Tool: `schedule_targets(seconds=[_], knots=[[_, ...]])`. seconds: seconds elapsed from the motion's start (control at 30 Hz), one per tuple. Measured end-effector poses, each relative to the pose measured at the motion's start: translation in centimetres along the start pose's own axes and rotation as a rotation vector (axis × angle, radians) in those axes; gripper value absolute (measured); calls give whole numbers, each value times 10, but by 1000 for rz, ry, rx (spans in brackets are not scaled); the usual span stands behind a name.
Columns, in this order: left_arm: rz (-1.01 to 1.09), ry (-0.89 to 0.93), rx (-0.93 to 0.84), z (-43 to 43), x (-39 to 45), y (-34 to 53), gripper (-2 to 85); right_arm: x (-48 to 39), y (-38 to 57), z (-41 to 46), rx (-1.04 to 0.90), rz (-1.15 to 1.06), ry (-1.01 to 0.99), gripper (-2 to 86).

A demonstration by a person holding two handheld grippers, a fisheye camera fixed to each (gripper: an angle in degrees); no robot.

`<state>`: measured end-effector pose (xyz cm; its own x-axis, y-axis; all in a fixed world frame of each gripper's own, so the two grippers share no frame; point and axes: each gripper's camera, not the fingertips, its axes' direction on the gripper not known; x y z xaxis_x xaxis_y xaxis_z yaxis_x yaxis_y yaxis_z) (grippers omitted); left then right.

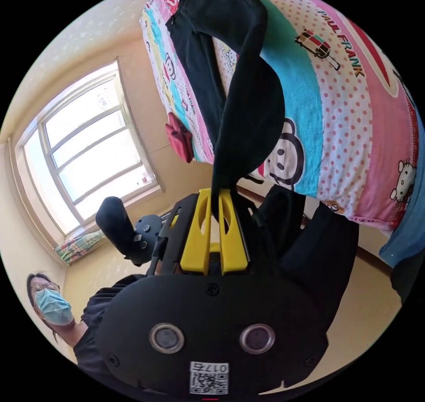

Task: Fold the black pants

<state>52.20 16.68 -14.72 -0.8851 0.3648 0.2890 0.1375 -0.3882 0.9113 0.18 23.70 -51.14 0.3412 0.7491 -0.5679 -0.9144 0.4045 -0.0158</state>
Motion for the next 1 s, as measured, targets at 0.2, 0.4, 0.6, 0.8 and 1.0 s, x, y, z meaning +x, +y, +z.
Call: schedule_targets(seconds=[0.2, 0.4, 0.6, 0.8, 1.0], knots=[[-121, 266, 48, -22, -37, 45, 39, 34, -4, 0, -47, -88, 58, 48], [-268, 502, 134, -63, -94, 92, 39, 44, -86, -58, 111, -91, 264, 104], [-325, 802, 237, -111, -134, 133, 40, 16, -216, -57, 296, -138, 458, 148], [-366, 938, 268, -144, -181, 164, 40, 24, -295, -32, 529, -4, 551, 153], [-410, 1125, 257, -162, -248, 186, 39, 11, -340, 10, 562, -78, 616, 53]])
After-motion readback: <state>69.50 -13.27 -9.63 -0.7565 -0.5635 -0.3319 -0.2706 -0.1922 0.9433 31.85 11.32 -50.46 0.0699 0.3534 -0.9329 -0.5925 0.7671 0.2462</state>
